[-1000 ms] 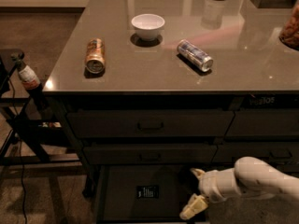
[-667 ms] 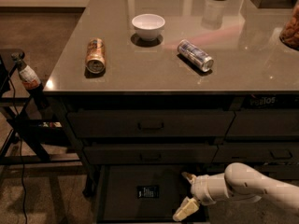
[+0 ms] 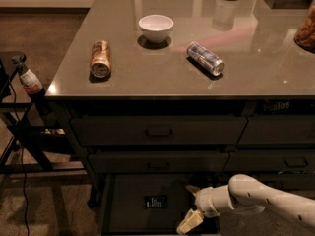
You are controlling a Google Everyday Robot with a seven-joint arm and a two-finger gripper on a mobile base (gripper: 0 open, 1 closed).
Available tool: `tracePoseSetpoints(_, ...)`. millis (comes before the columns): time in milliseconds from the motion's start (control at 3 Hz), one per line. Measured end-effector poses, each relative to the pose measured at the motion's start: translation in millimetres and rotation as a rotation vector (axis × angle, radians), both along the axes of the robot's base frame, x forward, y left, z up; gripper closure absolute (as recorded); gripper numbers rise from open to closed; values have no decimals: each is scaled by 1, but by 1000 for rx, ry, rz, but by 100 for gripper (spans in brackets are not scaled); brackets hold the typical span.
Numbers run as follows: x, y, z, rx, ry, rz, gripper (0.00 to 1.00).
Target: Pick rxbar blueberry from bottom drawer and place on counter
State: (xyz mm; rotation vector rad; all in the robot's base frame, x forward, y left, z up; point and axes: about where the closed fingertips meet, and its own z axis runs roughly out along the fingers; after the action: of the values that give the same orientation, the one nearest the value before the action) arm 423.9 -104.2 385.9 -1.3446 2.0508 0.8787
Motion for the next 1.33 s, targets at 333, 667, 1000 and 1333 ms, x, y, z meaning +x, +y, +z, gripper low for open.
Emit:
tracePoseSetpoints(333, 4, 9, -14, 2, -29, -6, 0)
tracePoseSetpoints(667, 20, 21, -39, 40, -68, 4, 0)
tracePoseSetpoints(1000, 38, 25, -64, 36, -86, 13, 0)
tracePoseSetpoints(1333, 50, 25, -91, -12, -64, 4, 0)
